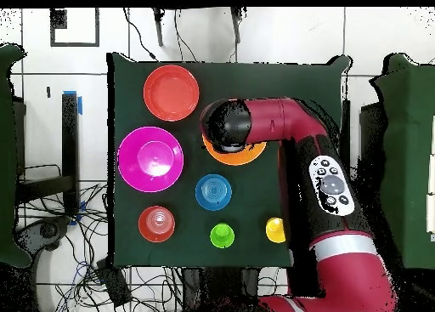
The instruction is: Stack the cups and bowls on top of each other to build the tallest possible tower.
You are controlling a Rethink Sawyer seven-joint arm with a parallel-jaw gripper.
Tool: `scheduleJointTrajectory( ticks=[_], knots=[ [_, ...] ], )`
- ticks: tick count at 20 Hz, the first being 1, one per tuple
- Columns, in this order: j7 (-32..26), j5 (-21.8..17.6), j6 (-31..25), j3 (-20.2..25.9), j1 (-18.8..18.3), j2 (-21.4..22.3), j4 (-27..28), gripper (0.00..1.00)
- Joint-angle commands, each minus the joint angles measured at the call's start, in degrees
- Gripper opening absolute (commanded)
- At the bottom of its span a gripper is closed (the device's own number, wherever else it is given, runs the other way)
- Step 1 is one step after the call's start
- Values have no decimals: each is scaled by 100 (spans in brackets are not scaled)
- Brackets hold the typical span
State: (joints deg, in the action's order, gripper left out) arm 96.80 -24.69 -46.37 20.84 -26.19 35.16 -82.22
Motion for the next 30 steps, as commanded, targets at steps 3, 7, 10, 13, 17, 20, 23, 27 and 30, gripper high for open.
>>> scheduleJointTrajectory(
  ticks=[3, 7, 10, 13, 17, 20, 23, 27, 30],
  knots=[
    [618, 84, 73, -196, 196, -64, -838, 100],
    [804, 170, 132, -298, 279, 119, -1167, 100],
    [897, 225, 216, -383, 341, 269, -1416, 100],
    [912, 272, 315, -443, 374, 459, -1700, 100],
    [896, 297, 472, -504, 365, 620, -2000, 100],
    [877, 302, 502, -539, 381, 627, -2038, 100],
    [891, 289, 552, -574, 403, 538, -1985, 100],
    [885, 308, 520, -618, 453, 494, -1900, 100],
    [901, 343, 528, -652, 505, 474, -1868, 100]
  ],
)
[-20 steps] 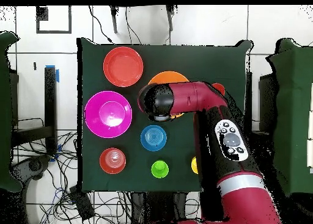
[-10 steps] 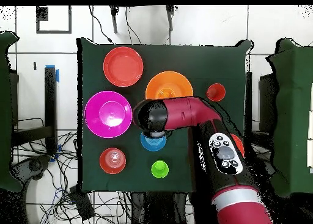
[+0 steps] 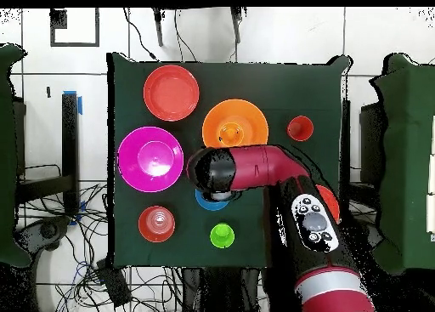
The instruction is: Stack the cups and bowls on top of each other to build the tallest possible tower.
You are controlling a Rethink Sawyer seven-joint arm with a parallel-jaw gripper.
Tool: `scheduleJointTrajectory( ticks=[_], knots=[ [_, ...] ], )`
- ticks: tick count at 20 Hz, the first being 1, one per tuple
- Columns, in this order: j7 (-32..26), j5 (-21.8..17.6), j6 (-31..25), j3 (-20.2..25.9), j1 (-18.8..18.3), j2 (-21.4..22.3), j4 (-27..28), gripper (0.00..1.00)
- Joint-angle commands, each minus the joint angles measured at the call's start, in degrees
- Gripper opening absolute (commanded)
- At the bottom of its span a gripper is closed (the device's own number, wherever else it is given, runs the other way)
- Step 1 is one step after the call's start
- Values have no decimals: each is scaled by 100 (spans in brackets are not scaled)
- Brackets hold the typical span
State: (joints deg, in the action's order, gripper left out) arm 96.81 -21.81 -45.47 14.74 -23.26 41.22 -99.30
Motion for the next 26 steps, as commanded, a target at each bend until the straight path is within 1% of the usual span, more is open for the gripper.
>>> scheduleJointTrajectory(
  ticks=[1, 16, 20, 26],
  knots=[
    [914, 66, 448, -55, 237, -147, -148, 100],
    [1188, 196, 449, -338, 715, -197, -43, 100],
    [1311, 214, 658, -424, 825, -164, -244, 100],
    [1603, 189, 1136, -589, 1074, -4, -766, 100]
  ],
)
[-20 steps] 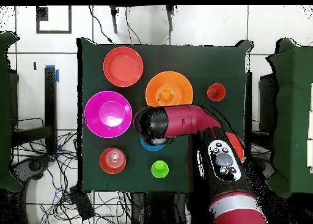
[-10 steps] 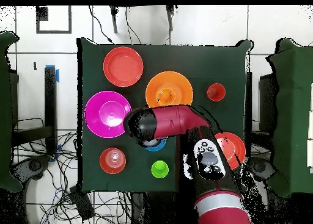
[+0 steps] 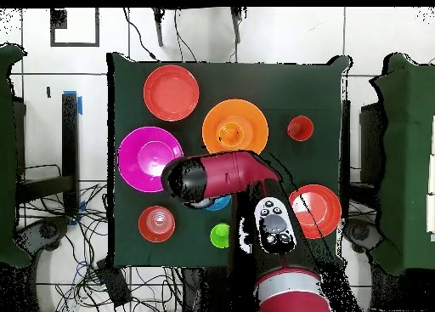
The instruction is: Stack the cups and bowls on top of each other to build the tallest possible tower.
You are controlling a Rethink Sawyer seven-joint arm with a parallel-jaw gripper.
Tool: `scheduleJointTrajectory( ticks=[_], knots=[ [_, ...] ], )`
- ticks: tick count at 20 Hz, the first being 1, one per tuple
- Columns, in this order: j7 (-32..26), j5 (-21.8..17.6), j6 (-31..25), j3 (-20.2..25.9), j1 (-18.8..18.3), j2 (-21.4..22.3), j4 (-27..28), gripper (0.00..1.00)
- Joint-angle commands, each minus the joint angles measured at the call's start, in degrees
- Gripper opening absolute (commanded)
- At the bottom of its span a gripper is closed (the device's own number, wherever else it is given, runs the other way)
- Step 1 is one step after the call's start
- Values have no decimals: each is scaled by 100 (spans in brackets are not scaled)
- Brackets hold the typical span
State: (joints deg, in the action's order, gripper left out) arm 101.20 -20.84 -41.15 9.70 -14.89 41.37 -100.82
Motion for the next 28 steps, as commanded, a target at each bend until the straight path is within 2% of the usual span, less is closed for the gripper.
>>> scheduleJointTrajectory(
  ticks=[1, 17, 28],
  knots=[
    [1216, 98, 784, -107, 292, 36, -727, 100],
    [1519, 231, 1328, -306, 699, 469, -1626, 100],
    [1978, 376, 2146, -586, 1257, 123, -1864, 100]
  ],
)
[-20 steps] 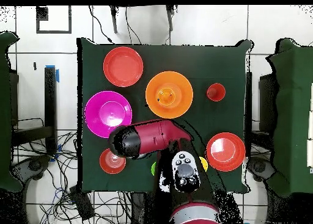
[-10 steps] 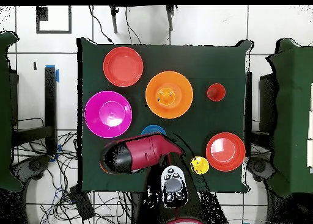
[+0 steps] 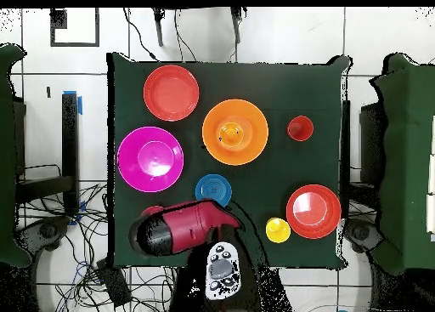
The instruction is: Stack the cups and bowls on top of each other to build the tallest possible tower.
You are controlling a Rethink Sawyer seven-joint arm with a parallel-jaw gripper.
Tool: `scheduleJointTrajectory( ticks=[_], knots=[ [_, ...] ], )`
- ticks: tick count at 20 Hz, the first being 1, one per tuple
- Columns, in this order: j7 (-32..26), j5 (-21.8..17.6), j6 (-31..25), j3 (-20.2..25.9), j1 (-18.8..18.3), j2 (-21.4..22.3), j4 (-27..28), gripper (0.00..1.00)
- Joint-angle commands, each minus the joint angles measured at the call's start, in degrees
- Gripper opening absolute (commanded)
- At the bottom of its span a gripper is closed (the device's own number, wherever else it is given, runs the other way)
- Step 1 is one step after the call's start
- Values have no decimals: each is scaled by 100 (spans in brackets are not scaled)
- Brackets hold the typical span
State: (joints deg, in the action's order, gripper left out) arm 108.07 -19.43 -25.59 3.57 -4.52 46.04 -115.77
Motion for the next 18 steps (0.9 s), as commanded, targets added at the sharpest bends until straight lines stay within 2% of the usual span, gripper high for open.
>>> scheduleJointTrajectory(
  ticks=[1, 9, 18],
  knots=[
    [1325, 270, 650, -14, 297, -377, -389, 100],
    [1546, 290, 1066, -181, 615, -585, -522, 100],
    [1660, 247, 1492, -281, 734, -782, -669, 100]
  ],
)
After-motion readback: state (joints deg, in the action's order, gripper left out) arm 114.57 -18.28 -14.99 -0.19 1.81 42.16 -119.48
